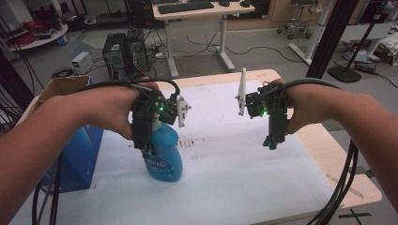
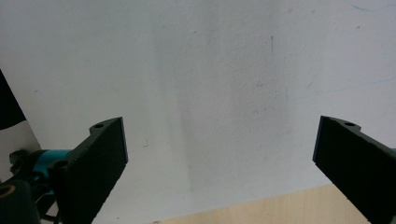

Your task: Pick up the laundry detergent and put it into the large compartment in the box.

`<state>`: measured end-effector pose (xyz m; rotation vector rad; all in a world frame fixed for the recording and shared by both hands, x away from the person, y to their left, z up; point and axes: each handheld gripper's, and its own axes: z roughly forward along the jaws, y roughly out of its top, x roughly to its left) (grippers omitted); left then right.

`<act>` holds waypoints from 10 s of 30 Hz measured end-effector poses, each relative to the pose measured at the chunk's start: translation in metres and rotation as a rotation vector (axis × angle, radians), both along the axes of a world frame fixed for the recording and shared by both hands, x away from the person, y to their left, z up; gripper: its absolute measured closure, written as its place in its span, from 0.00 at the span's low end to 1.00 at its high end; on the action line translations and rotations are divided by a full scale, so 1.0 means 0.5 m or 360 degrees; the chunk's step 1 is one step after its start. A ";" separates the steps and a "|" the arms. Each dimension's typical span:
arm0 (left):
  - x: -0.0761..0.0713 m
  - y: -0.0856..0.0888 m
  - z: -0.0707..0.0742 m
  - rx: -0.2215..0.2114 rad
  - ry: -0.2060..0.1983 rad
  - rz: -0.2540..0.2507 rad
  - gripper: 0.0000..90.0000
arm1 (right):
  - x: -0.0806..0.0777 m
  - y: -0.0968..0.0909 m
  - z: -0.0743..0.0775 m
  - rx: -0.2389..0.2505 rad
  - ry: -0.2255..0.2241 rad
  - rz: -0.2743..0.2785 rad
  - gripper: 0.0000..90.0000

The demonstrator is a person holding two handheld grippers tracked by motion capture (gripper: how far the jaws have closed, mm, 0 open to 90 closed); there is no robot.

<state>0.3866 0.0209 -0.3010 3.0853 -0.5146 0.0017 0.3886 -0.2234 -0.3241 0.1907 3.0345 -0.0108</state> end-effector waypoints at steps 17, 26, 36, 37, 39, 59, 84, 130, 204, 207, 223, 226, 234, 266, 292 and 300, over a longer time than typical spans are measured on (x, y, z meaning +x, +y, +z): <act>-0.001 -0.004 0.001 0.0018 0.0015 -0.0007 0.38 | 0.000 -0.002 -0.002 0.0001 0.0001 -0.0015 0.02; -0.005 -0.005 0.002 0.0032 -0.0003 -0.0030 0.42 | 0.003 -0.004 -0.004 0.0003 0.0002 -0.0016 0.02; -0.007 -0.003 0.007 0.0076 -0.0026 0.0057 0.42 | 0.004 0.001 -0.009 -0.0008 0.0010 0.0008 0.02; -0.007 -0.001 0.009 0.0077 -0.0028 0.0068 0.42 | 0.003 0.001 -0.008 -0.0009 0.0010 0.0001 0.02; -0.006 0.003 0.016 0.0069 -0.0017 0.0110 0.42 | 0.003 0.001 -0.007 0.0000 0.0008 -0.0005 0.02; 0.004 0.071 0.201 0.0010 0.0013 0.0845 0.42 | -0.003 0.016 -0.006 -0.0005 -0.0012 0.0022 0.02; 0.050 0.318 0.388 -0.0119 0.0082 0.1896 0.42 | -0.011 0.039 0.002 -0.0028 -0.0016 0.0087 0.02; 0.108 0.457 0.156 0.0064 0.0133 0.1942 0.42 | -0.009 0.033 0.000 -0.0035 -0.0046 0.0066 0.02; 0.085 0.450 0.061 0.0064 0.0053 0.1604 0.29 | -0.005 0.043 -0.009 -0.0040 -0.0035 0.0061 0.02; 0.082 0.450 0.073 0.0068 0.0031 0.1595 0.27 | -0.005 0.043 -0.009 -0.0040 -0.0036 0.0061 0.02; 0.062 0.437 0.150 0.0045 -0.0038 0.1558 0.18 | -0.003 0.044 -0.006 -0.0041 -0.0034 0.0082 0.02; 0.059 0.428 0.165 0.0027 -0.0046 0.1516 0.17 | -0.002 0.044 -0.004 -0.0040 -0.0035 0.0083 0.02; 0.042 0.389 0.193 -0.0002 -0.0062 0.1385 0.11 | -0.002 0.043 -0.001 -0.0043 -0.0030 0.0085 0.02; -0.013 0.159 0.104 0.0061 0.0001 0.0658 0.02 | -0.004 0.046 0.008 -0.0052 -0.0034 0.0084 0.02; 0.006 0.152 0.089 0.0040 0.0023 0.0665 0.02 | 0.003 0.044 0.010 -0.0037 -0.0034 0.0097 0.02; 0.004 0.152 0.089 0.0032 0.0029 0.0658 0.02 | 0.004 0.045 0.009 -0.0036 -0.0036 0.0098 0.02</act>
